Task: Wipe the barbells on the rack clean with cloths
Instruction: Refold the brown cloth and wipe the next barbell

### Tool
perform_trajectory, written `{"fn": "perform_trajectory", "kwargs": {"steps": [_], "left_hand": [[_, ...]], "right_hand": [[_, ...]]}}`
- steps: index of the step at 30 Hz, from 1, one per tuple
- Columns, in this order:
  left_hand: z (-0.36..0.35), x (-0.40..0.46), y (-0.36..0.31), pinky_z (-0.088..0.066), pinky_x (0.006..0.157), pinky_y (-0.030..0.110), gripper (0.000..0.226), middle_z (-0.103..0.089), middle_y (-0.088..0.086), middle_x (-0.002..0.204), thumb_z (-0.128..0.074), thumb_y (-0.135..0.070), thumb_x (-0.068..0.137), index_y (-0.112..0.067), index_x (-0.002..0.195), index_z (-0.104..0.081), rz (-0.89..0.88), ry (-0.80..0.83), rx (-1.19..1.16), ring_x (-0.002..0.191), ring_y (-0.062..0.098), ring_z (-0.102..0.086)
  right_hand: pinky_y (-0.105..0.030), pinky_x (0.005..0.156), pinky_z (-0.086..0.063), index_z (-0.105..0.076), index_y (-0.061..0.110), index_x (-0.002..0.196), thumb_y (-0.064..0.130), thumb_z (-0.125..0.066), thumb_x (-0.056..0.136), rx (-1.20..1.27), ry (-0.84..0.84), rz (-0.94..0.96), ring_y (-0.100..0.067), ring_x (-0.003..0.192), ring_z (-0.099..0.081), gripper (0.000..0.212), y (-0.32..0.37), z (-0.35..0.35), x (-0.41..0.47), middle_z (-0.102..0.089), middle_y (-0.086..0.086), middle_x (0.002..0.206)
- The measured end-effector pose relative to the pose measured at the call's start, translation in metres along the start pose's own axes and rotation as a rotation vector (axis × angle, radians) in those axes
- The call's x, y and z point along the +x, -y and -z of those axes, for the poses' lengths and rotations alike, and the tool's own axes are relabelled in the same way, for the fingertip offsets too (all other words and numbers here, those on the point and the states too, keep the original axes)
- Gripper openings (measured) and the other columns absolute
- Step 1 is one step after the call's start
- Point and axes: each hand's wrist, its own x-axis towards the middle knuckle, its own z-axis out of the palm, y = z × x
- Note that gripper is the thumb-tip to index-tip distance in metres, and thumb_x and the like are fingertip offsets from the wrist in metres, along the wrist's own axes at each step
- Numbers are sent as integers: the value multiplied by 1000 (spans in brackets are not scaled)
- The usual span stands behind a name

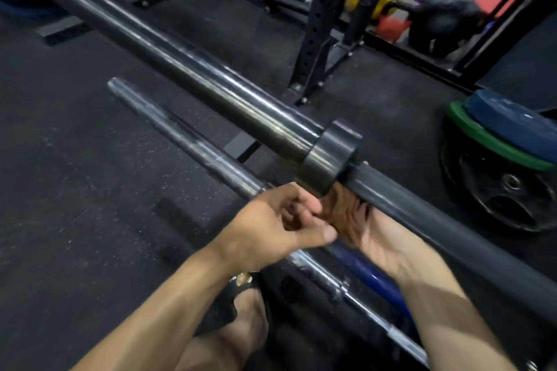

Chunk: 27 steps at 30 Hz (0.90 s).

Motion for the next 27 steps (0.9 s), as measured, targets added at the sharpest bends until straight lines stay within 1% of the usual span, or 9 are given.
{"fn": "perform_trajectory", "kwargs": {"steps": [3,6,9,13,17,20,22,24,27], "left_hand": [[-26,-11,-13,-52,94,22,52,-76,-11,104,-91,-31,74,-25,118,-65,-53,87,205,99,2,-70],[-34,-33,-15,-52,98,29,54,-74,-15,110,-85,-39,74,-36,122,-62,-58,46,281,102,0,-68],[-31,-70,-24,-53,100,37,44,-76,-5,107,-80,-32,76,-22,117,-67,-73,104,225,103,12,-71],[-19,-134,-57,-53,99,32,35,-76,-3,105,-82,-17,84,-16,117,-71,-149,203,189,101,10,-71],[-5,-197,-94,-55,88,34,37,-75,10,114,-76,-13,88,-10,124,-69,-156,327,76,103,21,-70],[-1,-241,-111,-50,95,49,36,-69,25,122,-69,-12,91,-6,127,-68,-126,391,-14,106,33,-66],[-3,-264,-122,-50,96,47,30,-71,23,119,-63,-7,95,-4,124,-69,-120,386,-20,105,33,-66],[-6,-283,-137,-51,93,42,26,-73,18,111,-57,-3,96,-3,116,-73,-115,329,-8,101,30,-65],[-8,-305,-162,-45,102,47,24,-74,17,113,-58,-13,92,-8,105,-77,-166,235,51,103,30,-64]], "right_hand": [[-41,85,-60,-76,8,117,33,-42,106,-88,-145,77,-34,105,-71,44,-15,-3,-31,-71,-19,121],[-39,82,-61,-66,8,132,31,-62,92,-136,-114,120,-29,111,-71,46,-24,-24,-74,-69,-19,126],[-39,81,-62,-62,5,134,25,-59,95,-185,-96,86,-32,103,-72,43,-31,-48,-119,-69,-24,124],[-46,96,-57,-62,8,134,26,-64,91,-294,-101,67,-32,117,-67,47,-49,-81,-185,-70,-18,126],[-60,100,-51,-58,15,141,50,-60,92,-416,-7,15,-34,124,-63,60,-67,-107,-247,-66,-16,135],[-61,101,-48,-56,23,144,69,-60,87,-512,76,-29,-38,128,-60,74,-81,-119,-286,-63,-16,139],[-60,100,-49,-57,24,142,75,-68,76,-619,56,-12,-34,126,-62,84,-89,-129,-312,-65,-12,137],[-62,104,-48,-62,24,134,72,-67,77,-767,-16,30,-28,118,-67,75,-94,-143,-338,-71,-5,129],[-60,104,-49,-66,31,123,62,-75,77,-874,-122,113,-29,116,-68,57,-97,-152,-373,-74,1,121]]}}
